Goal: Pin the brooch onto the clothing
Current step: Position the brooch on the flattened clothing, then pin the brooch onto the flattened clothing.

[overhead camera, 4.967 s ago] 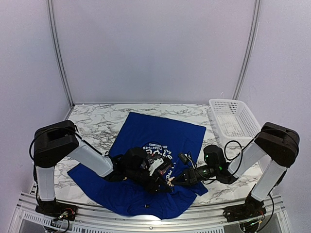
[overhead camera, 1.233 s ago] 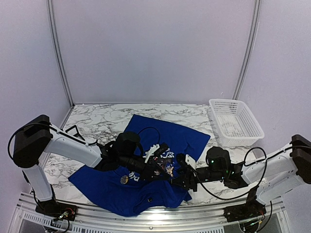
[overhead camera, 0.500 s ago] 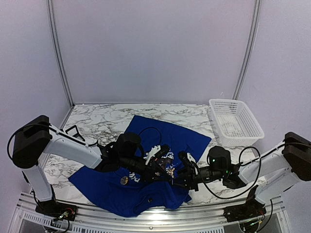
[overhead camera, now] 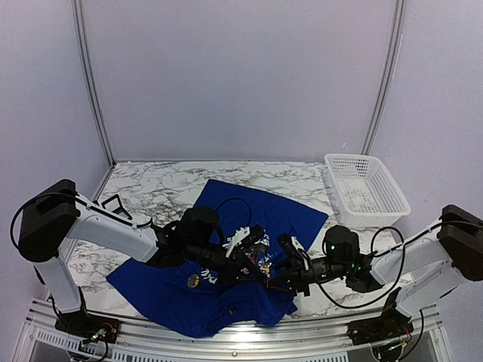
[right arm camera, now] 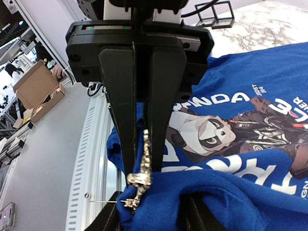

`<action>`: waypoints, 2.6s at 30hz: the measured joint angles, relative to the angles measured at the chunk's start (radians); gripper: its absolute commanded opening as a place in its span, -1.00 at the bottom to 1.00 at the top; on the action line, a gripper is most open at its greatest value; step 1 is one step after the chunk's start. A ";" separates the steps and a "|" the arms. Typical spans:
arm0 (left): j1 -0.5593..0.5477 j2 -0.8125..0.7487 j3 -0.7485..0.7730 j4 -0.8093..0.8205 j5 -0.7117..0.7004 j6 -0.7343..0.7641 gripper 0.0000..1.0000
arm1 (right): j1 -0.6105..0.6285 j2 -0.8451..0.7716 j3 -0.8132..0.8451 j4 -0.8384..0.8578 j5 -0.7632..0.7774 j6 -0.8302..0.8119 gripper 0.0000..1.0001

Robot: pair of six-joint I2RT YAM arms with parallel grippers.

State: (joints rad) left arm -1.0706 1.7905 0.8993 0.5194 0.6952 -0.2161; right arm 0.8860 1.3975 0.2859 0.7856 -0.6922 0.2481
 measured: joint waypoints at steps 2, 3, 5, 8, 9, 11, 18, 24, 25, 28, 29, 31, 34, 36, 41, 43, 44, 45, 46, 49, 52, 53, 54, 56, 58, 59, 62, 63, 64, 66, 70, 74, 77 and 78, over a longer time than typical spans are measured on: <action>0.000 0.000 0.000 0.000 0.003 0.000 -1.00 | 0.000 0.000 0.000 0.004 -0.002 0.000 -0.25; 0.000 0.000 0.000 0.000 0.003 0.000 -1.00 | 0.000 0.001 0.000 0.007 -0.003 0.002 -0.24; 0.000 0.000 0.000 0.000 0.003 -0.001 -1.00 | 0.000 0.006 0.003 0.010 -0.004 0.007 -0.22; 0.001 0.000 0.000 -0.001 0.004 -0.001 -1.00 | 0.000 0.013 0.004 0.019 0.001 0.019 -0.18; 0.001 0.000 0.000 -0.001 0.004 -0.002 -1.00 | 0.000 0.013 0.004 0.024 0.003 0.024 -0.16; 0.002 0.000 0.000 0.000 0.005 -0.002 -1.00 | 0.001 0.013 0.003 0.037 0.010 0.040 -0.16; 0.003 0.000 0.001 0.004 0.003 -0.004 -1.00 | 0.003 0.024 -0.014 0.112 0.020 0.093 -0.35; 0.007 0.000 0.001 0.003 0.002 -0.004 -1.00 | 0.004 0.053 -0.014 0.159 0.005 0.135 -0.36; 0.007 0.000 0.001 0.002 0.003 -0.004 -1.00 | 0.004 0.058 -0.014 0.165 0.003 0.143 -0.36; 0.007 0.000 0.001 0.001 0.002 -0.003 -1.00 | 0.002 0.068 -0.014 0.181 -0.002 0.171 -0.30; 0.007 0.000 0.001 0.001 0.002 -0.002 -1.00 | 0.001 0.070 -0.014 0.186 -0.002 0.180 -0.29; 0.007 -0.002 0.001 0.001 -0.001 0.001 -1.00 | 0.000 0.072 -0.015 0.195 -0.002 0.200 -0.31; 0.008 -0.007 0.001 0.001 -0.012 0.007 -1.00 | -0.004 0.078 -0.016 0.220 -0.003 0.228 -0.39; 0.008 -0.011 0.001 0.001 -0.019 0.012 -1.00 | -0.006 0.084 -0.016 0.239 -0.005 0.248 -0.39; 0.009 -0.011 0.001 0.000 -0.025 0.016 -1.00 | -0.011 0.109 -0.017 0.286 -0.007 0.298 -0.40; 0.009 -0.011 0.001 0.000 -0.029 0.016 -1.00 | -0.015 0.123 -0.022 0.316 -0.006 0.322 -0.43; 0.009 -0.011 0.001 0.000 -0.031 0.016 -1.00 | -0.016 0.130 -0.024 0.330 -0.006 0.334 -0.46; 0.009 -0.011 0.001 0.000 -0.034 0.016 -1.00 | -0.017 0.138 -0.025 0.346 -0.005 0.347 -0.49; 0.009 -0.011 0.001 -0.001 -0.036 0.015 -1.00 | -0.017 0.146 -0.026 0.361 -0.005 0.357 -0.50; 0.010 -0.011 0.001 -0.006 -0.044 0.015 -1.00 | -0.021 0.181 -0.027 0.411 -0.004 0.392 -0.51; 0.010 -0.011 0.001 -0.016 -0.053 0.016 -1.00 | -0.023 0.226 -0.029 0.474 -0.004 0.435 -0.51; 0.010 -0.011 0.001 -0.018 -0.055 0.016 -1.00 | -0.023 0.241 -0.031 0.498 -0.003 0.451 -0.52; 0.010 -0.011 0.000 -0.019 -0.058 0.016 -1.00 | -0.024 0.254 -0.033 0.522 -0.003 0.466 -0.53; 0.010 -0.011 -0.001 -0.019 -0.064 0.019 -1.00 | -0.026 0.278 -0.037 0.565 -0.001 0.500 -0.55; 0.010 -0.011 -0.004 -0.018 -0.070 0.022 -1.00 | -0.027 0.296 -0.039 0.592 0.005 0.528 -0.56; 0.010 -0.011 -0.005 -0.019 -0.072 0.023 -1.00 | -0.027 0.302 -0.039 0.599 0.006 0.537 -0.56; 0.010 -0.011 -0.005 -0.019 -0.079 0.027 -1.00 | -0.027 0.315 -0.039 0.620 0.011 0.563 -0.57; 0.010 -0.011 -0.005 -0.020 -0.082 0.029 -1.00 | -0.027 0.318 -0.039 0.623 0.013 0.570 -0.57; 0.010 -0.011 -0.005 -0.020 -0.084 0.031 -1.00 | -0.027 0.319 -0.039 0.624 0.014 0.572 -0.58; 0.010 -0.011 -0.005 -0.021 -0.090 0.037 -1.00 | -0.027 0.319 -0.039 0.624 0.020 0.578 -0.59; 0.009 -0.013 -0.005 -0.024 -0.106 0.047 -1.00 | -0.027 0.319 -0.039 0.623 0.034 0.600 -0.60; 0.004 -0.021 -0.010 -0.028 -0.140 0.065 -1.00 | -0.027 0.319 -0.035 0.613 0.042 0.620 -0.61; -0.001 -0.026 -0.017 -0.031 -0.163 0.077 -1.00 | -0.027 0.319 -0.031 0.601 0.043 0.627 -0.65; -0.002 -0.028 -0.019 -0.031 -0.171 0.082 -1.00 | -0.027 0.319 -0.030 0.599 0.043 0.631 -0.68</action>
State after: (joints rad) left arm -1.0729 1.7622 0.8806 0.4885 0.5243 -0.1337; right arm 0.8589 1.7168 0.2558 1.3842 -0.6491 0.8795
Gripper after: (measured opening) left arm 0.026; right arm 0.190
